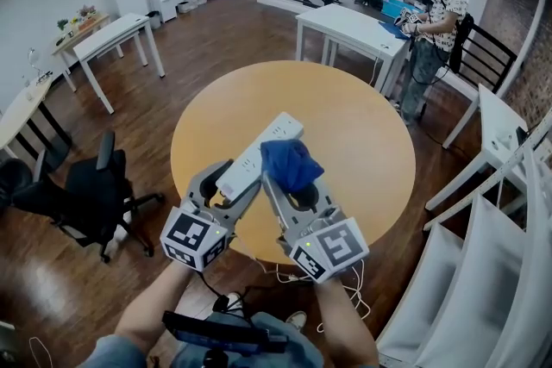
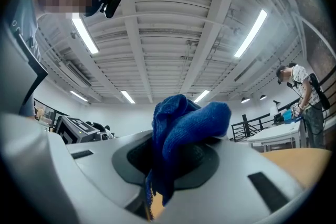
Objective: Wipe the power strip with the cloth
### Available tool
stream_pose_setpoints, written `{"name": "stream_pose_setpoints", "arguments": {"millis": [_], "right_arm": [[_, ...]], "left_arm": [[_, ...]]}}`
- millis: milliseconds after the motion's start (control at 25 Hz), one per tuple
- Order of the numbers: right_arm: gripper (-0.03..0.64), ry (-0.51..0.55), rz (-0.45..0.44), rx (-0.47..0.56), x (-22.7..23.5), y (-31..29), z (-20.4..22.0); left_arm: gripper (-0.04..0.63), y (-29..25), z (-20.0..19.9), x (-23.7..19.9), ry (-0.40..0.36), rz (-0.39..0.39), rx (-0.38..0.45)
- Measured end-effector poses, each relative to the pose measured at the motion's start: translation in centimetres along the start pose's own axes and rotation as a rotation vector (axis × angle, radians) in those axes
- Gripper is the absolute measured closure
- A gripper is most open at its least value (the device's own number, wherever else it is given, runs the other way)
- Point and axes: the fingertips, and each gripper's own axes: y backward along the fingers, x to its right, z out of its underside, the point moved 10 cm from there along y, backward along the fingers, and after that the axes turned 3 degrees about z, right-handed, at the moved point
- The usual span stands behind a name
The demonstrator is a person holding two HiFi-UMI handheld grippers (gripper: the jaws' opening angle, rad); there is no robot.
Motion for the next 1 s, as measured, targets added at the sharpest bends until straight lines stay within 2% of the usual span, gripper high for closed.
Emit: {"name": "stream_pose_setpoints", "arguments": {"millis": [160,360,520,760,1000], "right_arm": [[0.555,-0.009,0.006,0.010,0.3,0.5,0.2],[0.555,-0.019,0.029,-0.010,0.7,1.5,1.1],[0.555,-0.039,0.050,-0.031,1.1,2.6,2.1],[0.555,-0.074,0.084,-0.074,1.2,4.1,3.9],[0.555,-0.111,0.112,-0.091,1.4,5.0,5.1]], "left_arm": [[0.314,0.0,1.3,-0.2,0.017,0.000,-0.021],[0.314,0.2,5.4,-0.9,0.023,0.002,-0.082],[0.314,-0.3,9.6,-0.9,0.057,0.008,-0.191],[0.314,-0.5,16.7,-1.0,0.118,0.002,-0.402],[0.314,-0.4,20.3,-0.7,0.139,-0.004,-0.497]]}}
